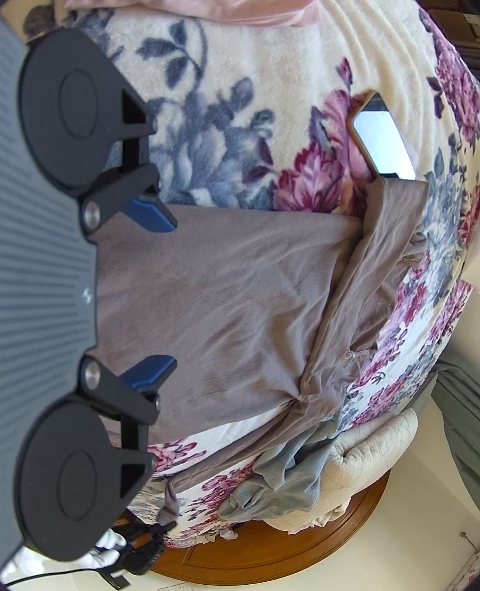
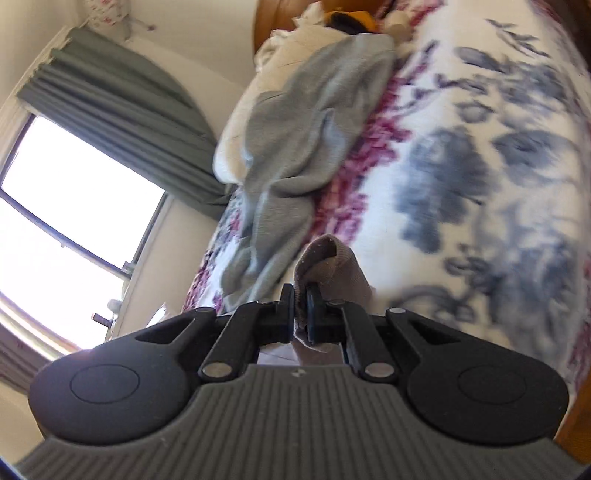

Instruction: Fold clothes

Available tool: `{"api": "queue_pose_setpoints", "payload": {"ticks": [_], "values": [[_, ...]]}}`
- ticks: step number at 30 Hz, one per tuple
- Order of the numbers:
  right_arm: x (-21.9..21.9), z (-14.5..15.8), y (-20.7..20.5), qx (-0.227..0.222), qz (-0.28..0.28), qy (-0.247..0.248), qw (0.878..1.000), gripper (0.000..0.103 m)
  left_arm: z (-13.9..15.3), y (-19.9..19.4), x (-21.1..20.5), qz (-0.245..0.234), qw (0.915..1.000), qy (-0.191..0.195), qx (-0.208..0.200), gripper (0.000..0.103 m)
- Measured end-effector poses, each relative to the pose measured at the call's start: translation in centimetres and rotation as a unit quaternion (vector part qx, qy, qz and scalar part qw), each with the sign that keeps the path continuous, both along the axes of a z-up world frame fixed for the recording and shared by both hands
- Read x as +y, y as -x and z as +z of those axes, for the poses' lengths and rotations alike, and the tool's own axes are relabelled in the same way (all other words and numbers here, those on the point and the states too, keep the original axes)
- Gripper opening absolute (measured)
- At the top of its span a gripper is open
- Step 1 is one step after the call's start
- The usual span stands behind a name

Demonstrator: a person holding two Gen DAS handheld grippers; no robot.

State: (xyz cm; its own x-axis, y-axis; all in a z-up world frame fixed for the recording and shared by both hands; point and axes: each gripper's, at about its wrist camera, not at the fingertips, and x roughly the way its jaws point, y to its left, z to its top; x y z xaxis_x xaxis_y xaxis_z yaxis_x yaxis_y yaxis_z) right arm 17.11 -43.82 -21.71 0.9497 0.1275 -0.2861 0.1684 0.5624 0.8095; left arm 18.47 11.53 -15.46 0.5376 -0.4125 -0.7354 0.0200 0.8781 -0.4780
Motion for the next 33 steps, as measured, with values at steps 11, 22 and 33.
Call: {"api": "queue_pose_setpoints", "payload": {"ticks": [11,22,33], "values": [[27.0,8.5,-22.4,-0.036,0.334,0.115,0.935,0.006,-1.4,0.2,2.6,0.016,0.9997,0.017,0.003,0.072],[39.2,8.6,-21.1,0.008,0.459,0.128,0.879,0.041,-2.9,0.5,3.6,0.019,0.9994,0.009,0.028,0.074],[14.5,-1.4,-1.4,0.078,0.353,0.094,0.928,0.069,-4.0,0.7,3.7,-0.049,0.9984,0.004,0.029,0.074]]}}
